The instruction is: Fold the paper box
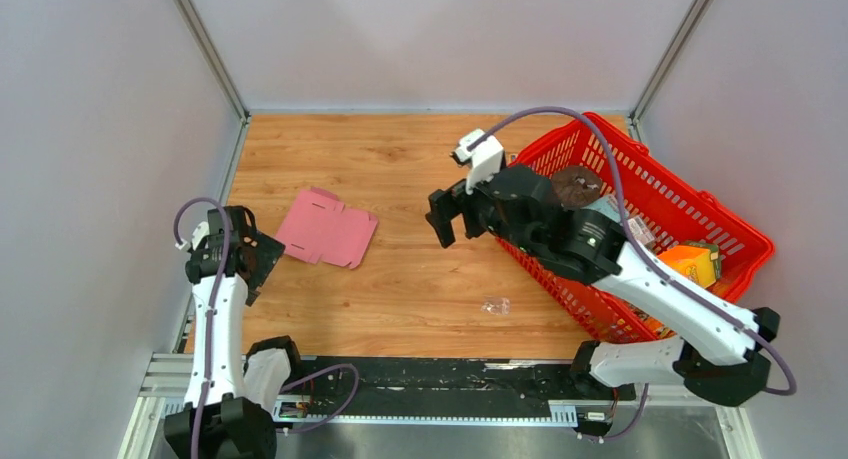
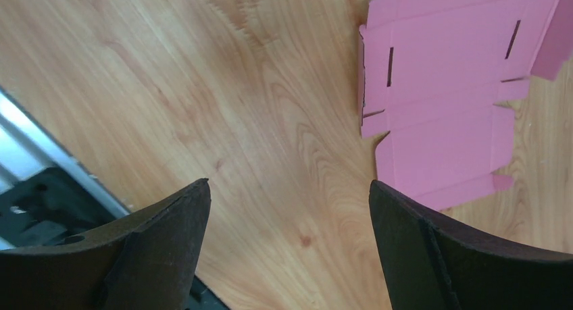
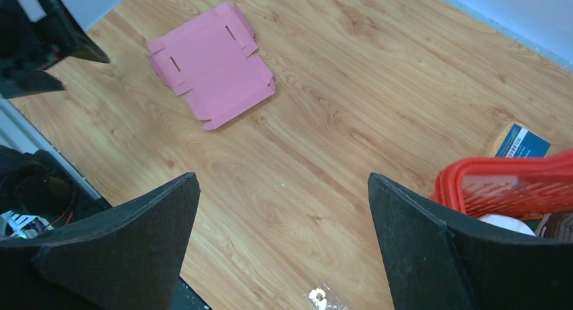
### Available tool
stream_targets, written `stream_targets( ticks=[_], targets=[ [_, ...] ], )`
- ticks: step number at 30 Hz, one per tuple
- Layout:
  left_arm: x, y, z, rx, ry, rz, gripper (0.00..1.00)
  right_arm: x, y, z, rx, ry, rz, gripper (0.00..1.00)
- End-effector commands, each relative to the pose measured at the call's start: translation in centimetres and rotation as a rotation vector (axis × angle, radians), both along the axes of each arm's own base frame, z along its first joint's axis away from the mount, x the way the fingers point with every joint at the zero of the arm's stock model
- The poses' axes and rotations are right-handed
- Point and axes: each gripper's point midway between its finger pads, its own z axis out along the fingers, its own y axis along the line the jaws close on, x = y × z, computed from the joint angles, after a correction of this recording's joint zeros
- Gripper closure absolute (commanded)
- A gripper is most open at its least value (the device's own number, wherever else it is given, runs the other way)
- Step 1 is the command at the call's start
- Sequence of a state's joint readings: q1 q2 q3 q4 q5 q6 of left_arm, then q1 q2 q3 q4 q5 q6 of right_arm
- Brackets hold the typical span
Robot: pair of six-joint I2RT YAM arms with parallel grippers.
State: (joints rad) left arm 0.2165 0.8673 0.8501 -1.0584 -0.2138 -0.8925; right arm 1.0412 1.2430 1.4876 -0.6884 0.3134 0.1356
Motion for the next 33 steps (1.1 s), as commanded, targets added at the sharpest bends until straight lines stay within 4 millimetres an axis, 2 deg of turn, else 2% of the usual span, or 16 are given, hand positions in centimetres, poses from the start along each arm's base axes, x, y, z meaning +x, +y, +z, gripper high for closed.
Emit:
stream_targets(
  ticks=[1,5,8,14,21,28,29,33],
  targets=[
    [5.4,-0.4,-0.8,-0.142,-0.213,0.063,0.07,-1.5,-2.0,4.2,0.177,-0.087,0.014,0.0],
    [7.8,-0.3,-2.3,-0.173,-0.256,0.072,0.1,-1.9,-2.9,4.9,0.193,-0.107,0.01,0.0],
    [8.2,0.0,-3.8,-0.191,-0.213,0.102,0.12,-1.9,-3.2,4.8,0.186,-0.111,0.001,0.0],
    [9.2,-0.9,-6.8,-0.27,-0.152,0.104,0.23,-2.0,-3.6,4.9,0.203,-0.124,-0.008,0.0],
    [9.7,-0.2,-8.5,-0.252,-0.117,0.112,0.35,-1.7,-3.7,4.6,0.194,-0.125,-0.019,0.0],
    [9.2,-0.8,-10.6,-0.288,-0.077,0.127,0.46,-1.8,-3.2,4.6,0.206,-0.105,-0.011,0.0],
    [9.3,-0.8,-10.8,-0.285,-0.084,0.12,0.48,-1.8,-3.1,4.6,0.212,-0.104,-0.011,0.0],
    [9.5,-0.6,-11.0,-0.267,-0.089,0.09,0.73,-1.8,-2.9,4.6,0.216,-0.102,-0.007,0.0]
  ],
)
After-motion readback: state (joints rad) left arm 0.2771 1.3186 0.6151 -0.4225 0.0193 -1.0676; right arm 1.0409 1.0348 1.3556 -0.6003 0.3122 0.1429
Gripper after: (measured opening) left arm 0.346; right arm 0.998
